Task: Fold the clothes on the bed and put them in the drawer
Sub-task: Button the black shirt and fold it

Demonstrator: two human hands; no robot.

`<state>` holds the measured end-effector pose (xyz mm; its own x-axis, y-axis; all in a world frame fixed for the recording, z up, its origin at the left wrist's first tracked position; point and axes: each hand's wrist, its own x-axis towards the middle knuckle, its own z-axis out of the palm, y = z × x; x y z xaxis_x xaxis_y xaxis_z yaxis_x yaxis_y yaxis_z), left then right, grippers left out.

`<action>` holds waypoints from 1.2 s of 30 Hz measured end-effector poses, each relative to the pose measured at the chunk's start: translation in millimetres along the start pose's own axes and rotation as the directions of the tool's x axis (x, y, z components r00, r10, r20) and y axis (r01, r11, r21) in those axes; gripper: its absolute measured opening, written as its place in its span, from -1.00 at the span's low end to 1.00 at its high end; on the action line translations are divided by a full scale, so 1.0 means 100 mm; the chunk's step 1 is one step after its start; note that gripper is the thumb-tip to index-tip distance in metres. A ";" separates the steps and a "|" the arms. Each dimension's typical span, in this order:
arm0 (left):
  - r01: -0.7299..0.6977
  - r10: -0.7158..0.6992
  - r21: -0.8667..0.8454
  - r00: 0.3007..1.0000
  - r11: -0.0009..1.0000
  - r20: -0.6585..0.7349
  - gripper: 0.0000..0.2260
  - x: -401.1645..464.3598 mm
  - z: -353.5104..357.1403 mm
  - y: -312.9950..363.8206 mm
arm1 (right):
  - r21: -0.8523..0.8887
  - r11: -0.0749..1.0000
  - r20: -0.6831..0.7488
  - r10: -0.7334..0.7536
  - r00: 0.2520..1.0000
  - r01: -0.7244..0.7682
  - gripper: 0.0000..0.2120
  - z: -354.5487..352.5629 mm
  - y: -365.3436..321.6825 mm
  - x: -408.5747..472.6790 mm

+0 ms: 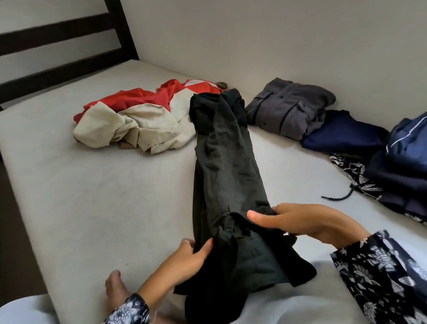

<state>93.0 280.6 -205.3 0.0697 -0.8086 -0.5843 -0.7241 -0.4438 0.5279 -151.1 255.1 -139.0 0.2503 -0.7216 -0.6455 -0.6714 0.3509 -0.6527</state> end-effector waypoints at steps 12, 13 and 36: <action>0.198 0.230 -0.760 0.880 0.619 0.416 -0.50 -0.48 -0.12 0.03 | 0.023 0.952 -0.029 -0.306 0.952 0.306 -0.53 0.11 -0.03 0.02; 0.204 0.221 -0.760 0.882 0.617 0.416 -0.45 -0.48 -0.18 0.02 | 0.094 0.947 -0.039 -0.306 0.951 0.309 -0.53 0.07 -0.06 0.00; -0.561 0.523 -0.122 0.817 0.819 -0.246 -0.72 -0.48 0.31 -0.34 | -0.820 0.460 -0.071 -0.672 0.737 0.340 -0.74 0.68 0.04 0.01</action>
<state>93.1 346.6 -213.9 -0.1530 -0.9870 -0.0498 -0.5481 0.0428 0.8353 -106.7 296.3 -169.2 0.5864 -0.8100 -0.0092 -0.7956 -0.5738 -0.1944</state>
